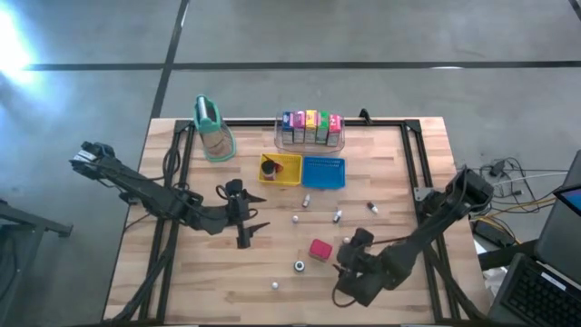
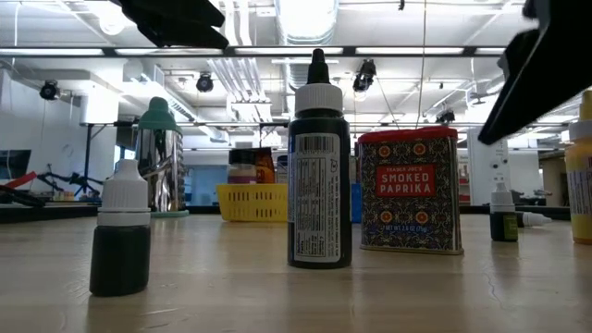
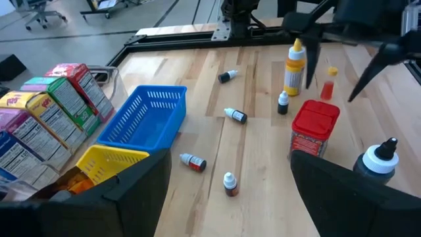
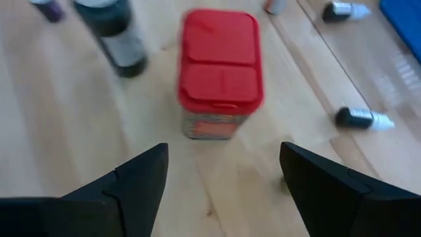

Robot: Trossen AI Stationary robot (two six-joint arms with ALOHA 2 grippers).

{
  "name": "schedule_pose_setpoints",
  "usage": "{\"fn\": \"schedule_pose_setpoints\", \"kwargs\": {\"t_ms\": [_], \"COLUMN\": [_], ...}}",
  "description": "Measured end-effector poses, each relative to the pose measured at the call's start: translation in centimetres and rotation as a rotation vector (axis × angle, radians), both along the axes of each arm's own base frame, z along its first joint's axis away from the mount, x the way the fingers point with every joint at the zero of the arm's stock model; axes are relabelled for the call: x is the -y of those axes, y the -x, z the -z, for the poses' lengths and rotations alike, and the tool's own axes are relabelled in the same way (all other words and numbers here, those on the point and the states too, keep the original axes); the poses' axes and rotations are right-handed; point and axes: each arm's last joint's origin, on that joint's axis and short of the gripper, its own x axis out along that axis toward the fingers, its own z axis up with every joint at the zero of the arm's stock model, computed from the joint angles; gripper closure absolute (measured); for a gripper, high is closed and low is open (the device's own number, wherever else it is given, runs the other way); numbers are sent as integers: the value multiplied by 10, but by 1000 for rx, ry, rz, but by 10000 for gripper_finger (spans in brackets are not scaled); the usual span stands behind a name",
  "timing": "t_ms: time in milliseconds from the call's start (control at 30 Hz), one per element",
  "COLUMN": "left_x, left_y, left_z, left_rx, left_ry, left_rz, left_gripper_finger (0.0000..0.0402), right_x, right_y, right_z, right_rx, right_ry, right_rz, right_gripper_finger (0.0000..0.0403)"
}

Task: Pick & Place Kitchen Items
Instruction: Put the red seasoning can into the yellow bin

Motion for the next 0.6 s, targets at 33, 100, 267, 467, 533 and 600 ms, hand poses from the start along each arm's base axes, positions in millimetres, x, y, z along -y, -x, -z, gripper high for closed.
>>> {"fn": "schedule_pose_setpoints", "kwargs": {"t_ms": [33, 100, 267, 467, 533, 600], "left_x": [0, 0, 0, 0, 0, 0], "left_y": [0, 0, 0, 0, 0, 0], "left_z": [0, 0, 0, 0, 0, 0], "left_rx": [1, 0, 1, 4, 4, 4], "left_ry": [1, 1, 2, 6, 7, 7], "left_rz": [-1, -1, -1, -2, -3, -3], "left_gripper_finger": [85, 85, 85, 85, 85, 85], "right_x": [1, 2, 4, 10, 13, 15], "right_y": [1, 2, 2, -9, -14, -18], "right_z": [3, 9, 21, 21, 20, 18], "right_rx": [-5, -9, 14, 32, 29, 34], "right_ry": [2, 0, -34, -58, -68, -75], "right_rz": [8, 22, 12, -11, -18, -21], "right_gripper_finger": [114, 112, 114, 130, 133, 133]}}
